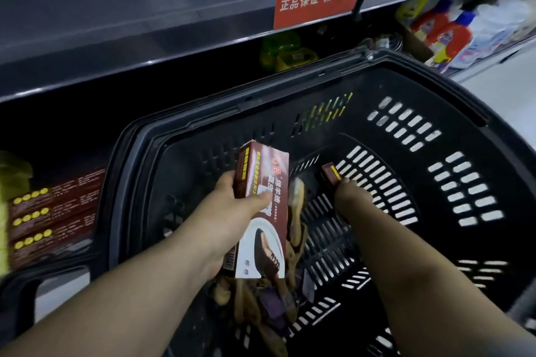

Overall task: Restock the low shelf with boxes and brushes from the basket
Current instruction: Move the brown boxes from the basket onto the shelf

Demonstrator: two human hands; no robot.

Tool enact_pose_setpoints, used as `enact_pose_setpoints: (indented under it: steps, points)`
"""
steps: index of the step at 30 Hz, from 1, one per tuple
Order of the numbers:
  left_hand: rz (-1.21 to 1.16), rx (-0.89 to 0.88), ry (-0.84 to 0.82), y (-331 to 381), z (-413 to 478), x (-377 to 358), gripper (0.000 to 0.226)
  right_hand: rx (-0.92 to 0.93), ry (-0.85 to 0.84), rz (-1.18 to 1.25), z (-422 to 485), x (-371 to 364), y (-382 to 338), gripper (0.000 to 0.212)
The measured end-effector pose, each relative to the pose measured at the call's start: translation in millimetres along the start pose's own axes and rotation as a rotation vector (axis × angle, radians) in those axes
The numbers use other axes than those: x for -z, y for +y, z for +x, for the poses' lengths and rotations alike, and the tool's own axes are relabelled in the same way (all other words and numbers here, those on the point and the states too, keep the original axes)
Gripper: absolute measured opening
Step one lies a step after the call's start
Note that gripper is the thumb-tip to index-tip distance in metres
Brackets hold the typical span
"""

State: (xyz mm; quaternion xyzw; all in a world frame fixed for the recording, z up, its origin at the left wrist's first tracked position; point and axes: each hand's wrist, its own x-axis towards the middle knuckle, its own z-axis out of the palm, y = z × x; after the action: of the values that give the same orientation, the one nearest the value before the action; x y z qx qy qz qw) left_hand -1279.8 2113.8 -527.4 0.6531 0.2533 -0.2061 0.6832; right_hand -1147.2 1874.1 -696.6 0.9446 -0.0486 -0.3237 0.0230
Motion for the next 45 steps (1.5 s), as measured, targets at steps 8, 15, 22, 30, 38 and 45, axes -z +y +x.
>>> enact_pose_setpoints:
  steps: [8, 15, 22, 30, 38, 45]
  points:
    - [-0.008, -0.008, 0.001, 6.2, -0.2, -4.7, 0.021, 0.1, -0.419, 0.391, -94.7, 99.6, 12.5, 0.031]
    - [-0.112, -0.059, 0.007, 16.6, -36.4, 5.4, 0.02, 0.438, -0.472, 1.218, -228.5, 134.0, -1.7, 0.033]
    - [-0.213, -0.087, -0.039, 25.0, -97.6, 49.1, 0.024, 0.754, -0.017, 1.147, -309.8, 150.2, -56.1, 0.015]
    - [-0.352, 0.032, -0.006, 21.4, -146.9, 126.0, 0.036, 1.248, 0.706, 0.297, -339.5, 132.3, -103.1, 0.06]
    - [-0.369, 0.017, -0.192, 5.0, -167.4, 162.1, 0.066, 1.397, 0.819, 0.274, -354.0, 105.7, -148.5, 0.049]
    - [-0.285, -0.064, -0.003, -4.3, -171.2, 201.0, 0.088, 0.972, 0.207, 1.002, -369.4, 98.5, -211.8, 0.033]
